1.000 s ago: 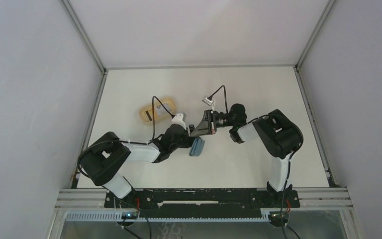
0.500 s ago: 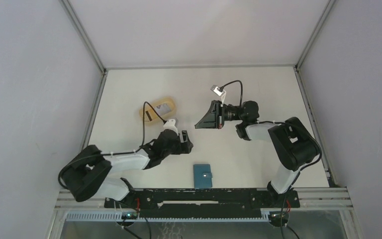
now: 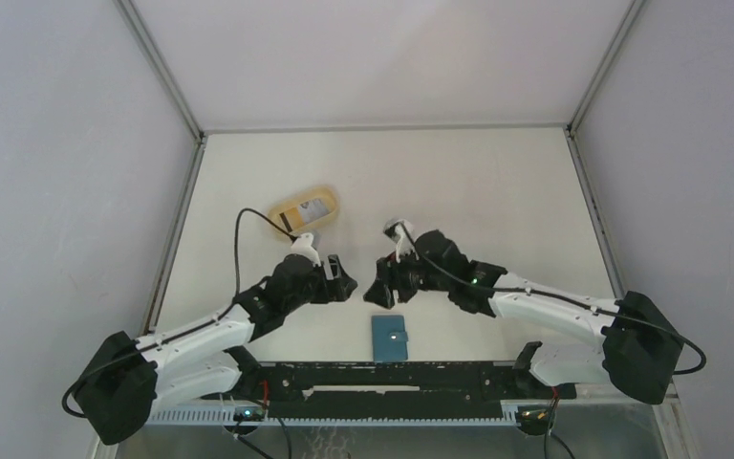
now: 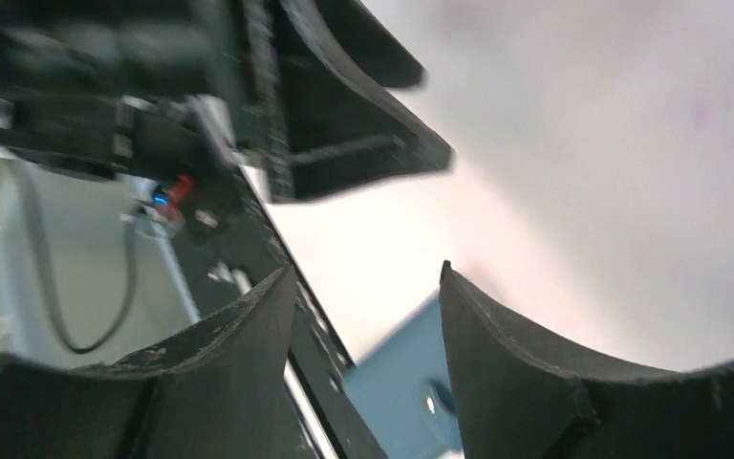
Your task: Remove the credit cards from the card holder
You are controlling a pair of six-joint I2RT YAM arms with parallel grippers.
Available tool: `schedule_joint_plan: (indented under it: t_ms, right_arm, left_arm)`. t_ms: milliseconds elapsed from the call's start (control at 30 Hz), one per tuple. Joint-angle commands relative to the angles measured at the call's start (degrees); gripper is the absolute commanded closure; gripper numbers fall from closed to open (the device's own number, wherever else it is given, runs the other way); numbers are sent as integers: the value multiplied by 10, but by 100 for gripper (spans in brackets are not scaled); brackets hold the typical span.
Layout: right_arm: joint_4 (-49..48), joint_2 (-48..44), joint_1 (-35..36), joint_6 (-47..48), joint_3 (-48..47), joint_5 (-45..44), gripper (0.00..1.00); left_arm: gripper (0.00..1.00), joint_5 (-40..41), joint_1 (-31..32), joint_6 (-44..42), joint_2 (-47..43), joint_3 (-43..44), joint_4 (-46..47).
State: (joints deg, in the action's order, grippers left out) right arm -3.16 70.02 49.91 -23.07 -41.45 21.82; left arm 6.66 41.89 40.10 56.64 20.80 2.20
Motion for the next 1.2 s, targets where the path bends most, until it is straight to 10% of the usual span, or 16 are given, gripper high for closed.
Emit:
schedule_joint_plan:
  t_ms: [0,367,800,1167]
  right_arm:
    - [147,-3,72,-47,39,-203,35]
    - [184,14,202,-196,83,-370,38]
    - [148,79,227,-204,83,-371,42]
    - [133,99,204,-180,83,-377,100]
  left_arm:
    - [17,-50,31,15,14,-24,-1]
    - [19,-31,112,76,67,-49,68]
    - [21,-31,156,105,220,-8,151]
    - [25,-9,158,108,265,16,156]
